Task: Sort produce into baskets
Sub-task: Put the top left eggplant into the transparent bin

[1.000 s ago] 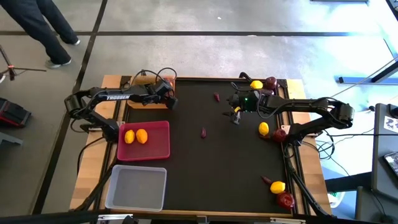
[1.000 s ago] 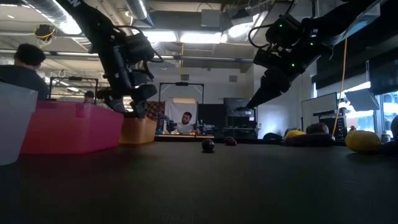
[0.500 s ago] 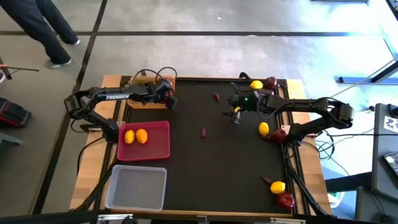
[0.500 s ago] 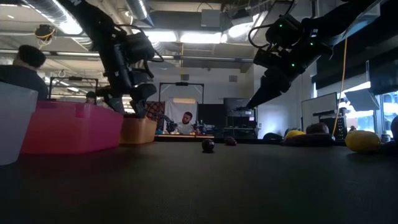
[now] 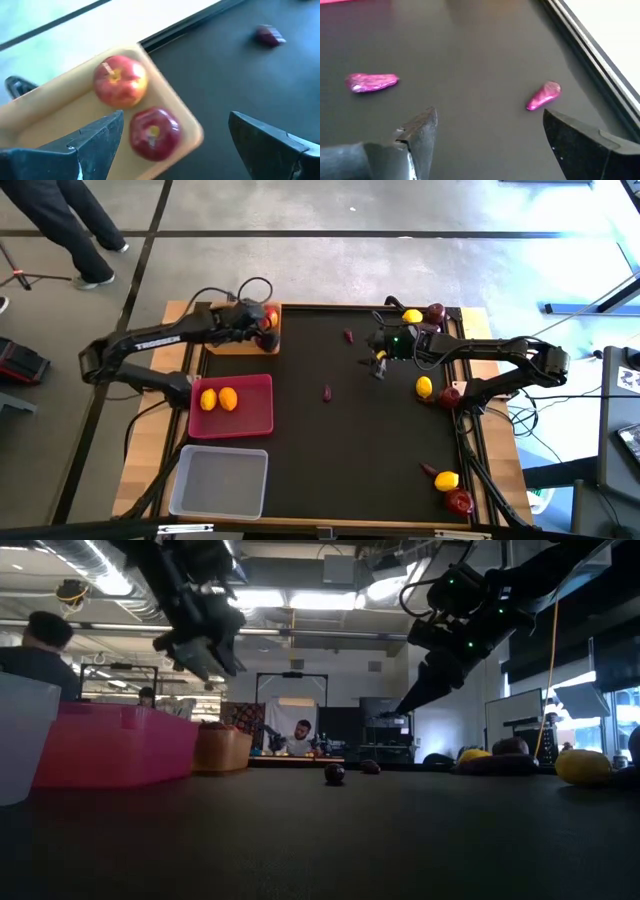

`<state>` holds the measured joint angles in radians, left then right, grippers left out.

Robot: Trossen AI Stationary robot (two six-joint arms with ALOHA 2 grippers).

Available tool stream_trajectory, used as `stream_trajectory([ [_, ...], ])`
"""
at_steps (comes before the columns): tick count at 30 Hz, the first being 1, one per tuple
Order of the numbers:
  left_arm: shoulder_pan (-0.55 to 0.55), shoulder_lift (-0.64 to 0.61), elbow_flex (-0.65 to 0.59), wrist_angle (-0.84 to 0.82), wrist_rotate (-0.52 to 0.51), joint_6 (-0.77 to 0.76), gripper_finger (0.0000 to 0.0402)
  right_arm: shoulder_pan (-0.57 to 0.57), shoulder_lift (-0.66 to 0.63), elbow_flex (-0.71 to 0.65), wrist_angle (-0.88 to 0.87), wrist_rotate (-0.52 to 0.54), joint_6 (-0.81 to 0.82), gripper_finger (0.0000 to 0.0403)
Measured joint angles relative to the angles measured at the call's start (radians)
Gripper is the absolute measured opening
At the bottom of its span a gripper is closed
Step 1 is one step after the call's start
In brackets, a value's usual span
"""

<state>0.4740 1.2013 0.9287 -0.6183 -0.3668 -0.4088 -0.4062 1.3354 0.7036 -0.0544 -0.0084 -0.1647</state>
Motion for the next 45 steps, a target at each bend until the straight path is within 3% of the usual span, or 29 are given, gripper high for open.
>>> stream_trajectory([
  [6, -0.143, -0.033, -0.002, 0.003, 0.0, 0.008, 0.0357, 0.0, -0.021, 0.044, -0.061, 0.121, 0.0, 0.0315],
  [11, -0.241, -0.025, -0.058, 0.075, -0.001, 0.009, 0.0357, 0.0, -0.045, 0.09, -0.171, 0.387, -0.016, 0.0315],
  [15, -0.3, -0.023, -0.116, 0.168, -0.008, 0.013, 0.0357, -0.001, -0.043, 0.119, -0.264, 0.518, -0.022, 0.0315],
  [18, -0.332, -0.023, -0.151, 0.225, -0.008, 0.019, 0.0357, -0.01, -0.042, 0.133, -0.298, 0.505, -0.051, 0.0315],
  [27, -0.36, -0.023, -0.186, 0.284, -0.01, 0.018, 0.0357, -0.114, 0.028, 0.138, -0.138, 0.212, 0.089, 0.0314],
  [45, -0.363, -0.023, -0.186, 0.292, -0.012, 0.018, 0.0357, -0.118, 0.371, 0.138, 0.175, 0.188, 0.244, 0.0314],
])
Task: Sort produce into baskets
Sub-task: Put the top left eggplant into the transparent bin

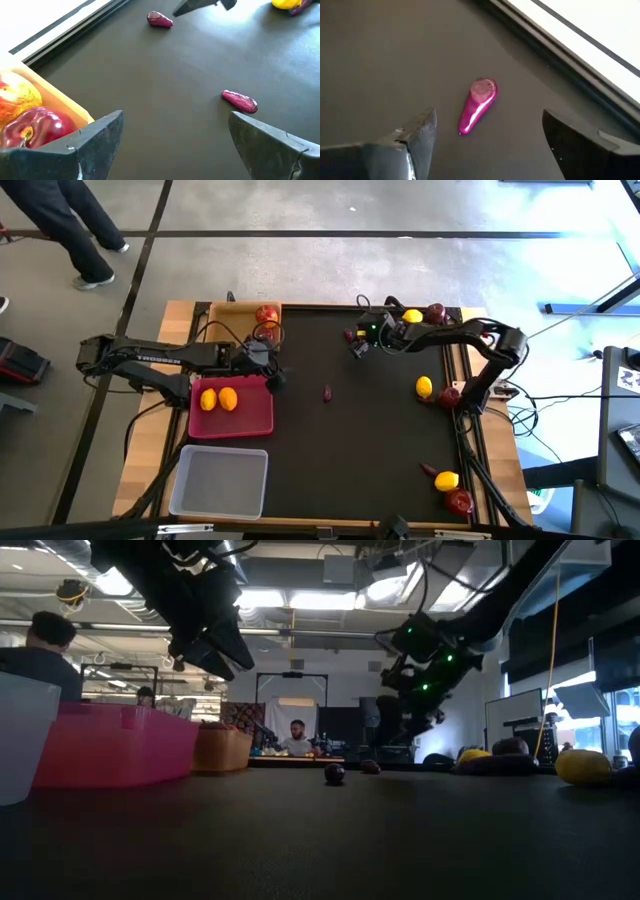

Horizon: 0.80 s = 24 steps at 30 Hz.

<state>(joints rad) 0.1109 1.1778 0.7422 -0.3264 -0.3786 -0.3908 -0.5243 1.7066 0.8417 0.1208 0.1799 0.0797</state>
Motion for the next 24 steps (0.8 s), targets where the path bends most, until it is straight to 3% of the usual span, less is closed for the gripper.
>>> stream_trajectory([
  [9, 0.0, 0.0, 0.0, 0.0, 0.0, -0.003, 0.0357, 0.0, 0.09, 0.0, 0.077, 0.019, 0.001, 0.0302],
  [24, 0.0, 0.0, 0.0, -0.002, 0.0, -0.003, 0.0357, 0.0, 0.157, 0.017, 0.111, 0.031, -0.071, 0.0115],
])
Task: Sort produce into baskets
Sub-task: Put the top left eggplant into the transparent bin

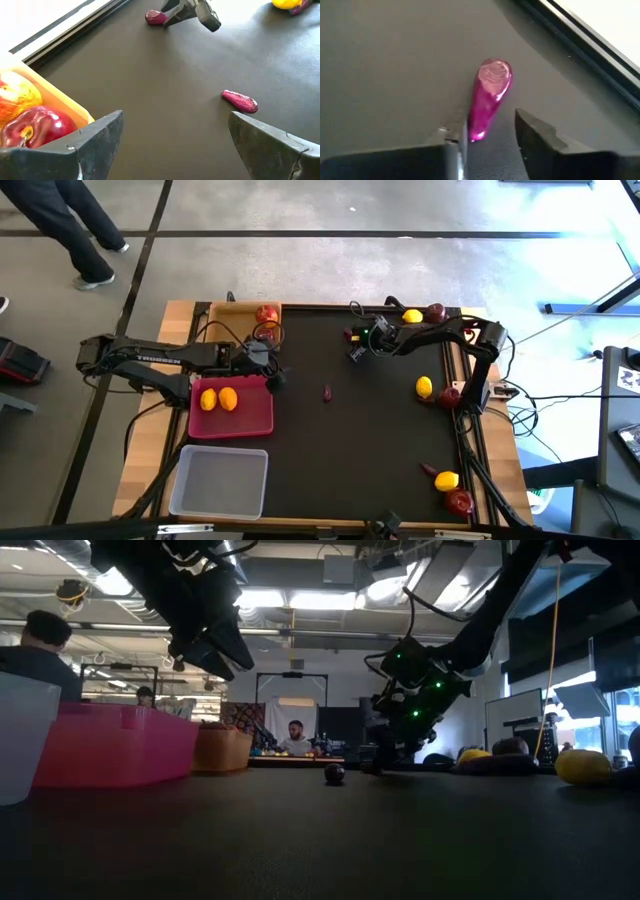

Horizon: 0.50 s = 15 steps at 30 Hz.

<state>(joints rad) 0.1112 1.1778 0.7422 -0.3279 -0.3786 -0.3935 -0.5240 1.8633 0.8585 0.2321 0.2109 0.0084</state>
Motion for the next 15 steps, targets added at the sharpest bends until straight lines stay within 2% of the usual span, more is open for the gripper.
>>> stream_trajectory([
  [9, 0.0, 0.0, 0.0, -0.009, 0.0, -0.028, 0.0357, 0.0, 0.0, 0.0, -0.007, 0.007, -0.056, 0.0009],
  [12, 0.001, 0.0, 0.0, -0.001, 0.0, -0.027, 0.0357, 0.001, -0.007, 0.0, -0.018, 0.004, -0.07, 0.0008],
  [15, -0.002, 0.006, 0.0, 0.013, 0.0, -0.021, 0.0357, 0.001, -0.03, 0.0, -0.035, -0.049, -0.081, 0.0013],
])
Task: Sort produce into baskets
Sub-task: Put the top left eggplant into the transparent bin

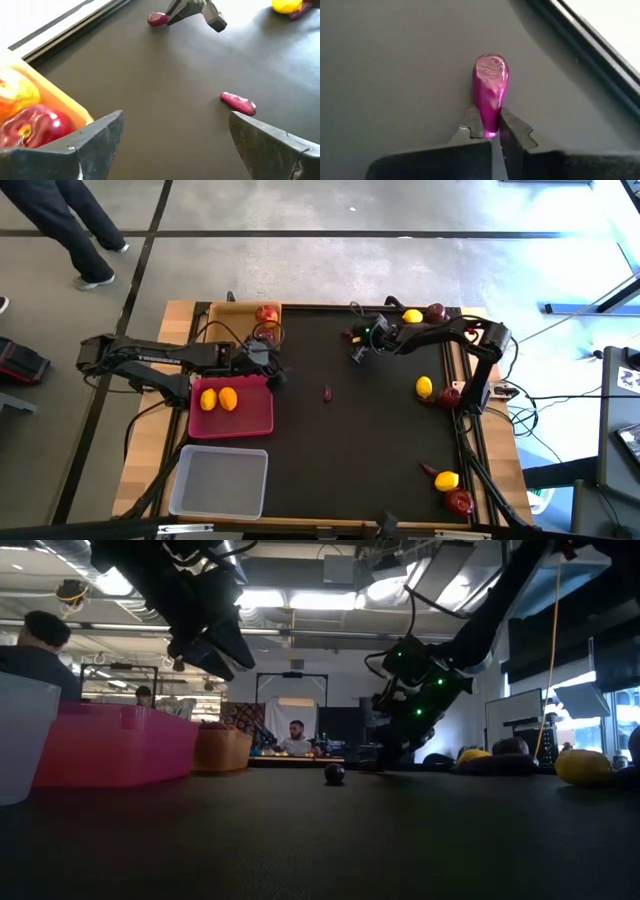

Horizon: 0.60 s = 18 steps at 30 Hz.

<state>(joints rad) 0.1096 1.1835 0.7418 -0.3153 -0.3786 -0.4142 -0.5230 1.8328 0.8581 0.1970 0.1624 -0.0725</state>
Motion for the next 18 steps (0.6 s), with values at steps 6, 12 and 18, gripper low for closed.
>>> stream_trajectory([
  [6, -0.015, 0.045, 0.0, 0.065, 0.001, 0.07, 0.0357, 0.055, -0.084, 0.0, 0.001, -0.043, -0.03, 0.0003],
  [12, -0.044, 0.109, 0.0, 0.19, 0.009, 0.153, 0.0356, 0.151, -0.165, 0.0, 0.01, -0.097, -0.068, 0.0004],
  [18, -0.064, 0.152, 0.0, 0.304, 0.011, 0.216, 0.0356, 0.236, -0.205, 0.0, 0.027, -0.171, -0.11, 0.0002],
])
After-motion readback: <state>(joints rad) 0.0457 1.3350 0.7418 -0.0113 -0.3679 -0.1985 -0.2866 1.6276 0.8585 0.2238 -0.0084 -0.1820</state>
